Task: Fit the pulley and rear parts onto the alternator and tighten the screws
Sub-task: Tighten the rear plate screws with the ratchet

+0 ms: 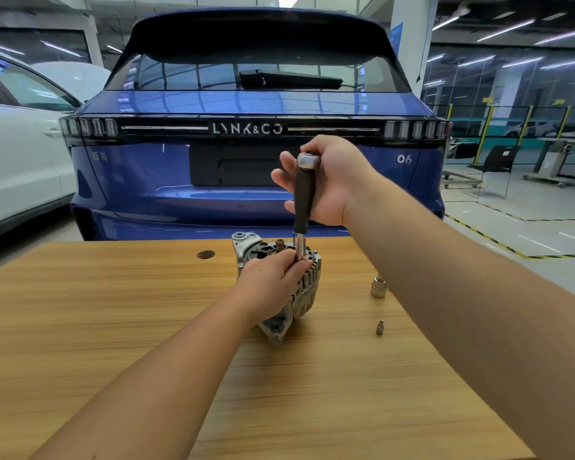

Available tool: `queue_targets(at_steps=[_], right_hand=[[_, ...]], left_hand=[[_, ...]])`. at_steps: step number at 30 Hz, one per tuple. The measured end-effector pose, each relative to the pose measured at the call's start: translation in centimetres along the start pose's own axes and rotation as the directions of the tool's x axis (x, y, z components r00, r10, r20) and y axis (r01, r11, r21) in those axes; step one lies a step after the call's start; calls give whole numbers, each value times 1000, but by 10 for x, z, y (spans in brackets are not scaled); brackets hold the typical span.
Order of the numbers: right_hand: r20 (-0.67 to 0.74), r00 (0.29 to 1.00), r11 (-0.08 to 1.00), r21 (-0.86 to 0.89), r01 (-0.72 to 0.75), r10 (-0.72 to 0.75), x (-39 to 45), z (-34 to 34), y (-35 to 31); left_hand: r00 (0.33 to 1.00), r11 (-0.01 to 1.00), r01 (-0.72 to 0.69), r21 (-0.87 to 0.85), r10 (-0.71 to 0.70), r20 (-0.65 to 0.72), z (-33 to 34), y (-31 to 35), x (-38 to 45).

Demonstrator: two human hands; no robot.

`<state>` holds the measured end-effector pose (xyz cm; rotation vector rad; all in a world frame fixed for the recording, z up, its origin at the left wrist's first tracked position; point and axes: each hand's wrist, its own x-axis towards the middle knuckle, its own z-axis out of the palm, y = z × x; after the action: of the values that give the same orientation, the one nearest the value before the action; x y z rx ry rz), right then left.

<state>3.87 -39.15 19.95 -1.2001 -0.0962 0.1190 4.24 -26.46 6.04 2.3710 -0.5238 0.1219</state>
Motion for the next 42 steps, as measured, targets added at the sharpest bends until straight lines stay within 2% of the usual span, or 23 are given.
queue_targets(at_steps=[3, 5, 7, 8, 10, 11, 12, 14, 18, 20, 24, 26, 28, 31, 32, 33, 34, 35, 36, 37, 39, 41, 42], right_hand=[[-31, 994, 986, 126, 111, -108, 0, 3, 14], [-63, 959, 960, 18, 279, -277, -1, 6, 23], [-62, 878, 867, -202, 455, -475, -2, 8, 30], [-37, 803, 757, -361, 544, -594, -3, 7, 33], [119, 606, 381, -678, 628, -786, -2, 1, 34], [222, 543, 201, -765, 612, -810, 0, -2, 33], [300, 524, 70, -816, 573, -797, 0, -5, 32], [402, 547, -98, -860, 501, -734, 1, -7, 29], [571, 576, -378, -820, 429, -585, 0, -9, 24], [583, 621, -436, -810, 392, -524, -2, -10, 18], [565, 664, -471, -812, 344, -490, -7, 0, 4], [488, 757, -446, -847, 290, -434, -5, 7, -4], [352, 857, -378, -903, 206, -375, -2, 18, -15], [158, 941, -316, -947, 58, -299, 0, 36, -33], [105, 962, -248, -968, 42, -251, -2, 39, -36], [48, 983, -73, -997, 35, -175, -3, 40, -37], [-6, 995, 202, -979, 14, -96, -5, 39, -36], [-46, 999, 485, -874, -27, -27, -7, 35, -33], [-64, 998, 688, -723, -61, 20, -8, 31, -28], [-71, 997, 822, -564, -75, 42, -7, 26, -23], [-105, 994, 974, -222, -38, 15, 1, 16, -9], [-186, 982, 992, 108, 66, -45, 5, 10, 3], [-213, 973, 969, 207, 136, -91, 5, 7, 9]], left_hand=[[1000, 1000, 12, -20, -12, -9, 1, -1, 1], [1000, 1000, 16, -21, -17, -19, 3, -1, 1], [999, 999, 23, -23, -24, -26, 4, -1, 1], [999, 999, 25, -29, -25, -26, 4, -1, 1], [1000, 999, 18, -38, -19, -19, 3, -2, 1], [1000, 999, 11, -37, -12, -18, 2, -2, 2], [1000, 999, 5, -35, -5, -19, 2, -3, 1], [1000, 999, 2, -40, -3, -20, 1, -3, 1], [1000, 999, -1, -43, 0, -26, 3, -2, 1], [1000, 999, -2, -48, 1, -29, 3, -2, 1], [999, 999, -8, -47, 6, -32, 4, -2, 1], [999, 999, -11, -35, 9, -36, 5, -3, 0], [1000, 999, -13, -33, 12, -27, 5, -3, 0], [1000, 999, -18, -35, 17, -21, 5, -4, 0], [1000, 999, -19, -37, 18, -19, 5, -4, 0], [1000, 999, -19, -38, 18, -18, 5, -4, 1], [1000, 999, -18, -38, 17, -19, 6, -5, 1], [1000, 999, -16, -38, 15, -23, 6, -5, 1], [1000, 999, -14, -39, 13, -28, 6, -6, 2], [999, 999, -9, -41, 8, -31, 7, -7, 2], [999, 999, 2, -43, -3, -32, 6, -7, 3], [1000, 999, 5, -43, -6, -30, 5, -7, 4], [1000, 999, 6, -45, -8, -28, 5, -7, 4]])
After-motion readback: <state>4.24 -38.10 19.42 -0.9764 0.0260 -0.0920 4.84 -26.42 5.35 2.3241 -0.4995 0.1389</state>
